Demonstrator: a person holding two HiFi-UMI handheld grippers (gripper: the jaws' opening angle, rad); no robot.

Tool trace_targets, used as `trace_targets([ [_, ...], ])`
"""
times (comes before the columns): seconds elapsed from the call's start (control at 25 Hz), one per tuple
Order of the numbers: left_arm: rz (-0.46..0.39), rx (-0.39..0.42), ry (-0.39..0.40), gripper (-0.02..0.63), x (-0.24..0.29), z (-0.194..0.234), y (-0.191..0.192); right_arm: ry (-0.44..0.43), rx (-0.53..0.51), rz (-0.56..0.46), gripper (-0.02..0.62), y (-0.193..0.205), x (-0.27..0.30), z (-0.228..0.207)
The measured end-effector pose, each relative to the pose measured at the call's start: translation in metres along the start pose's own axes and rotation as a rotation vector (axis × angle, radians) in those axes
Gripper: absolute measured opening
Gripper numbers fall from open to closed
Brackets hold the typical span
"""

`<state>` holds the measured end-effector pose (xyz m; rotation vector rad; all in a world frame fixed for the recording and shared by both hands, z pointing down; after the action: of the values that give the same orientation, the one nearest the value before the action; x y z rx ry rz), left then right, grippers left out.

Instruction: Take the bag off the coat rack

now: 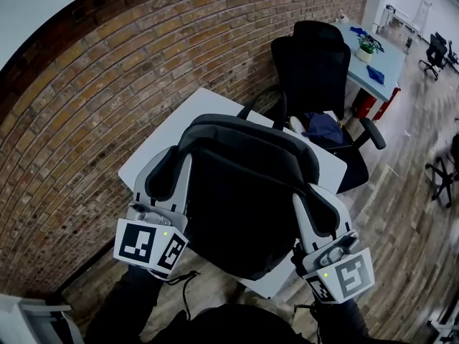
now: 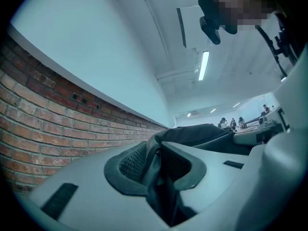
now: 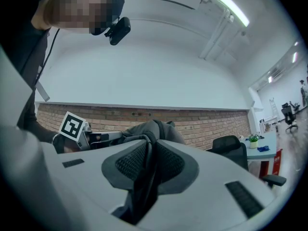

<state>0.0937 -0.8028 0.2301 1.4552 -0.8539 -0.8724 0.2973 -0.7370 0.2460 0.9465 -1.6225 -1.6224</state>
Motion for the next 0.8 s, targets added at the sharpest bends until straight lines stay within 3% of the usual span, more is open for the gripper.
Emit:
trace_targets([
  [0.8, -0.016, -0.035, 0.035, 0.086, -0.019, -0.001, 0.001, 0.067, -0.033, 0.002, 0.063, -0.006, -0.011, 0.023],
])
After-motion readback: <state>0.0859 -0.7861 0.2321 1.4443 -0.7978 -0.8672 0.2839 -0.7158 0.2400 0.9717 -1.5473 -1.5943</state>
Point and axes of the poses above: the fingertips, and each gripper's own axes: x forward along the fingers, z to its left, y out of its underside, the point moved 2 cm from there along -x, backward along the fingers, and after that the axes turned 6 degrees about z, right-handed, at the moved point
